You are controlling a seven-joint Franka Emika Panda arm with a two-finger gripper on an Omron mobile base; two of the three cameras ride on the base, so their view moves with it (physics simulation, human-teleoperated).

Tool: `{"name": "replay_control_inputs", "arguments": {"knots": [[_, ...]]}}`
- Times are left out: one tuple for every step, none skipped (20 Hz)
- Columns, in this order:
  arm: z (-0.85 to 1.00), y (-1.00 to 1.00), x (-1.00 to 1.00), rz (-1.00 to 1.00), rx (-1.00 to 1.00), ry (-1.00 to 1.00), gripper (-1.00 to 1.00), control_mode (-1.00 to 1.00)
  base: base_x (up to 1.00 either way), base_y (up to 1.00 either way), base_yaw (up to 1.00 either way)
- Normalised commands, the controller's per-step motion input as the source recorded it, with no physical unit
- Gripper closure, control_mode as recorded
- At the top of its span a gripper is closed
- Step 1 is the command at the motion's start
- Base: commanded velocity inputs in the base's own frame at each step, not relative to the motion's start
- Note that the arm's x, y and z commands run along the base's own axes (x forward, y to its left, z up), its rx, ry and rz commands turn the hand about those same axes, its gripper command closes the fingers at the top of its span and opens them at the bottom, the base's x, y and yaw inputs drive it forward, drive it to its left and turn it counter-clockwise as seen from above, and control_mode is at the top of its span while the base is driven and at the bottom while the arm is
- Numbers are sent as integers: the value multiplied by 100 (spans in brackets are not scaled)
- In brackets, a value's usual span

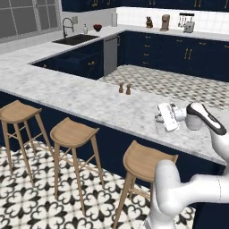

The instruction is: Take a straw from the drawer in front and place it inside the glass cup on the dining counter.

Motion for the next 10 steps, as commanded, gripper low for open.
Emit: {"name": "replay_control_inputs", "arguments": {"knots": [[-30,-48,61,-11,-4,0,100,-100,0,0,0],[-24,-60,63,-11,0,1,100,-100,0,0,0],[-20,-71,71,-11,0,3,100,-100,0,0,0],[-16,-84,79,-11,0,5,100,-100,0,0,0],[-21,-76,58,-10,0,0,100,-100,0,0,0],[-33,-64,13,-6,0,0,100,-100,0,0,0],[-48,-56,0,-2,0,-1,100,-100,0,0,0],[-61,-46,-35,0,0,-11,100,-100,0,0,0],[-64,-44,-25,0,0,-5,100,-100,0,0,0],[-59,-41,-25,0,0,-6,100,-100,0,0,0]]}}
